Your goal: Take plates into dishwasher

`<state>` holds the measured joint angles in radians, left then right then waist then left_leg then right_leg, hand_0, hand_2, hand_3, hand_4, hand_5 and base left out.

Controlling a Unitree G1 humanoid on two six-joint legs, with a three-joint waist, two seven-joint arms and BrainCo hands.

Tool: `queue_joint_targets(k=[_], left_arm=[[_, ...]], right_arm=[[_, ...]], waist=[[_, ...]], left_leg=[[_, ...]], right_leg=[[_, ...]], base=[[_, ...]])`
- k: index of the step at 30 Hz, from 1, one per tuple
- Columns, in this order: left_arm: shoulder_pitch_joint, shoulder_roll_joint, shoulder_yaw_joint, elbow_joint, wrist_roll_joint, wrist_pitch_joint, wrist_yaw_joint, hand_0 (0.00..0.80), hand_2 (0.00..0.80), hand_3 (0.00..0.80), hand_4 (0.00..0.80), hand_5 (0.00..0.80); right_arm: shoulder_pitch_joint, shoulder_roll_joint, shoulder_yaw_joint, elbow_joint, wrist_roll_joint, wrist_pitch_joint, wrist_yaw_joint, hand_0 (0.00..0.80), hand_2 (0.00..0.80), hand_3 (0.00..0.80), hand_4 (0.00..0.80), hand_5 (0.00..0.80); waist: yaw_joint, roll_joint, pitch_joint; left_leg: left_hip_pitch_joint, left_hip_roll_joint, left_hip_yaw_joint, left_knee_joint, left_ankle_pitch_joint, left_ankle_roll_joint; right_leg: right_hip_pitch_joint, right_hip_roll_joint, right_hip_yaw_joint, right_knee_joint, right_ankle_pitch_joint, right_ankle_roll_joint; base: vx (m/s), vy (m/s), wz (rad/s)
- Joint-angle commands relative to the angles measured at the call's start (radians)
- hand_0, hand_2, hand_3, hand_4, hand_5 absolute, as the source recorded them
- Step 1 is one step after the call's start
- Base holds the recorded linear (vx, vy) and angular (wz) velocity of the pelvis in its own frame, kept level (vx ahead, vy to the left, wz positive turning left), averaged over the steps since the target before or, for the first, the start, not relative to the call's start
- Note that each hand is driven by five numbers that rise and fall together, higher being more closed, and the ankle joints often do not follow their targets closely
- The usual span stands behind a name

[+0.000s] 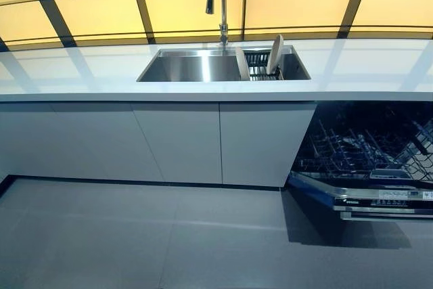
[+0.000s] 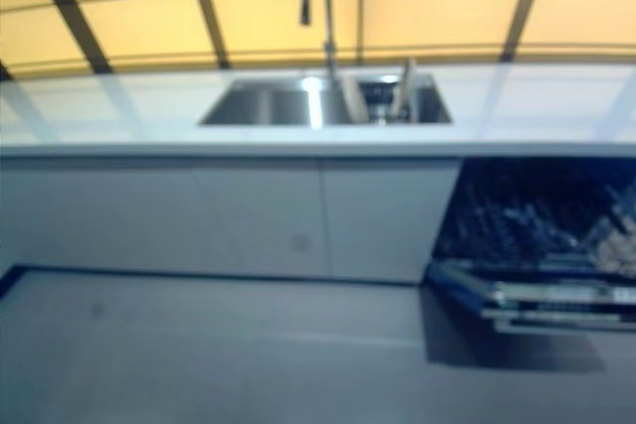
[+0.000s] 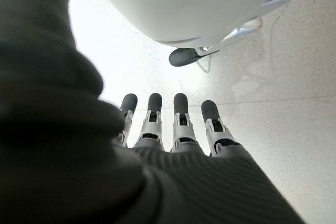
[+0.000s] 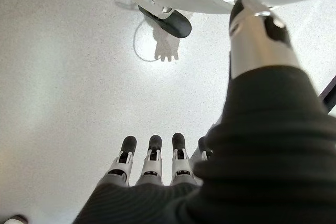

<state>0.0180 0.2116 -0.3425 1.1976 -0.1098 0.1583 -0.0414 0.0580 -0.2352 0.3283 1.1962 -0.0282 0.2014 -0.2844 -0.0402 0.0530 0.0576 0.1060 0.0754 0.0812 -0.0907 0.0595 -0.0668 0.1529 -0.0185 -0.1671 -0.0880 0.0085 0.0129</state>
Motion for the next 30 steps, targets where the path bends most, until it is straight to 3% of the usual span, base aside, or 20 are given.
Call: queue_joint_targets(k=[1,11,12,14,15,17,18,19,20,22,24,26,28,30], left_arm=[[-0.063,-0.006,-0.008,0.048,0.037,0.021,0.005,0.0,0.0,0.0,0.0,0.0],[-0.072,0.001,0.009,0.061,0.023,0.053,0.075,0.0,0.0,0.0,0.0,0.0],[-0.072,0.001,0.018,0.064,0.021,0.055,0.078,0.0,0.0,0.0,0.0,0.0],[-0.076,-0.001,0.044,0.074,0.023,0.05,0.107,0.0,0.0,0.0,0.0,0.0],[-0.078,0.001,0.054,0.081,0.019,0.05,0.108,0.0,0.0,0.0,0.0,0.0],[-0.07,-0.002,0.073,0.088,0.002,0.056,0.117,0.0,0.0,0.0,0.0,0.0],[-0.059,0.0,0.082,0.092,-0.007,0.055,0.118,0.0,0.0,0.0,0.0,0.0],[-0.054,0.001,0.087,0.093,-0.005,0.053,0.116,0.0,0.0,0.0,0.0,0.0],[-0.034,0.006,0.101,0.096,-0.001,0.053,0.106,0.0,0.0,0.0,0.0,0.0],[-0.016,0.005,0.1,0.105,-0.011,0.065,0.102,0.0,0.0,0.0,0.0,0.0],[-0.004,0.004,0.105,0.113,-0.008,0.082,0.092,0.0,0.0,0.0,0.0,0.0],[0.006,-0.001,0.108,0.121,-0.004,0.095,0.083,0.0,0.0,0.0,0.0,0.0],[0.017,-0.002,0.129,0.12,-0.008,0.118,0.075,0.0,0.0,0.0,0.0,0.0],[0.02,0.002,0.139,0.125,-0.011,0.112,0.076,0.0,0.0,0.0,0.0,0.0]], right_arm=[[-0.096,0.015,0.025,0.011,-0.019,-0.019,0.005,0.0,0.0,0.0,0.0,0.0],[-0.115,0.014,0.033,0.013,-0.035,-0.002,-0.014,0.0,0.0,0.0,0.0,0.0],[-0.119,0.013,0.033,0.015,-0.028,-0.001,-0.013,0.0,0.0,0.0,0.0,0.0],[-0.127,0.005,0.021,0.02,-0.028,-0.006,0.005,0.0,0.0,0.0,0.0,0.0],[-0.128,0.003,0.023,0.018,-0.041,-0.001,0.012,0.0,0.0,0.0,0.0,0.0],[-0.131,-0.006,0.031,0.022,-0.058,0.018,0.027,0.0,0.0,0.0,0.0,0.0],[-0.131,-0.012,0.033,0.035,-0.055,0.022,0.027,0.0,0.0,0.0,0.0,0.0],[-0.131,-0.014,0.03,0.038,-0.059,0.019,0.028,0.0,0.0,0.0,0.0,0.0],[-0.13,-0.02,0.017,0.047,-0.088,0.012,0.039,0.0,0.0,0.0,0.0,0.0],[-0.123,-0.027,0.016,0.052,-0.091,0.015,0.047,0.0,0.0,0.0,0.0,0.0],[-0.116,-0.036,0.009,0.062,-0.091,0.016,0.049,0.0,0.0,0.0,0.0,0.0],[-0.106,-0.042,0.0,0.063,-0.1,0.02,0.055,0.0,0.0,0.0,0.0,0.0],[-0.107,-0.04,-0.004,0.082,-0.119,0.023,0.056,0.0,0.0,0.0,0.0,0.0],[-0.107,-0.036,-0.013,0.094,-0.113,0.023,0.048,0.0,0.0,0.0,0.0,0.0]], waist=[[0.001,-0.052,0.052],[0.002,-0.059,0.071],[0.003,-0.065,0.075],[0.009,-0.098,0.095],[0.017,-0.105,0.106],[0.044,-0.095,0.14],[0.061,-0.078,0.154],[0.067,-0.072,0.159],[0.098,-0.041,0.169],[0.133,-0.028,0.177],[0.15,-0.024,0.176],[0.151,-0.012,0.168],[0.148,-0.012,0.15],[0.145,-0.01,0.133]], left_leg=[[0.039,-0.079,0.021,0.005,-0.078,0.062],[0.029,-0.077,0.006,0.052,-0.091,0.067],[0.02,-0.076,0.012,0.091,-0.105,0.067],[-0.054,-0.069,0.049,0.328,-0.14,0.068],[-0.099,-0.079,0.037,0.411,-0.126,0.067],[-0.226,-0.088,0.023,0.48,-0.037,0.042],[-0.263,-0.083,0.026,0.434,0.022,0.023],[-0.271,-0.078,0.028,0.413,0.042,0.019],[-0.333,-0.053,0.019,0.267,0.155,-0.011],[-0.382,-0.043,-0.026,0.119,0.252,-0.04],[-0.399,-0.032,-0.033,0.054,0.265,-0.049],[-0.405,-0.023,-0.022,0.071,0.271,-0.049],[-0.364,-0.025,-0.003,0.063,0.201,-0.03],[-0.336,-0.022,0.007,0.088,0.177,-0.017]], right_leg=[[-0.021,0.002,0.034,0.031,-0.012,0.049],[-0.039,0.02,0.051,0.083,-0.045,0.022],[-0.042,0.017,0.048,0.093,-0.049,0.015],[-0.055,-0.012,0.025,0.127,-0.05,-0.01],[-0.058,-0.016,0.021,0.139,-0.05,-0.019],[-0.038,-0.001,0.052,0.152,-0.056,-0.025],[-0.018,0.019,0.068,0.153,-0.064,-0.022],[-0.009,0.025,0.074,0.151,-0.067,-0.021],[0.038,0.053,0.101,0.138,-0.08,-0.015],[0.105,0.061,0.156,0.134,-0.113,-0.013],[0.142,0.059,0.186,0.151,-0.154,-0.012],[0.168,0.058,0.203,0.179,-0.203,-0.013],[0.179,0.032,0.21,0.2,-0.211,0.007],[0.194,0.01,0.199,0.207,-0.224,0.017]], base=[[0.0,0.0,0.0],[0.004,-0.043,0.01],[0.024,-0.111,0.06],[0.041,-0.149,0.12],[0.065,-0.106,0.24],[0.149,-0.028,0.1],[0.202,0.028,-0.27],[0.423,0.084,-0.51],[0.42,0.1,-0.31],[0.558,0.143,-0.3],[0.512,0.146,-0.34],[0.445,0.165,-0.5],[0.431,0.179,-0.54],[0.44,0.177,-0.55]])
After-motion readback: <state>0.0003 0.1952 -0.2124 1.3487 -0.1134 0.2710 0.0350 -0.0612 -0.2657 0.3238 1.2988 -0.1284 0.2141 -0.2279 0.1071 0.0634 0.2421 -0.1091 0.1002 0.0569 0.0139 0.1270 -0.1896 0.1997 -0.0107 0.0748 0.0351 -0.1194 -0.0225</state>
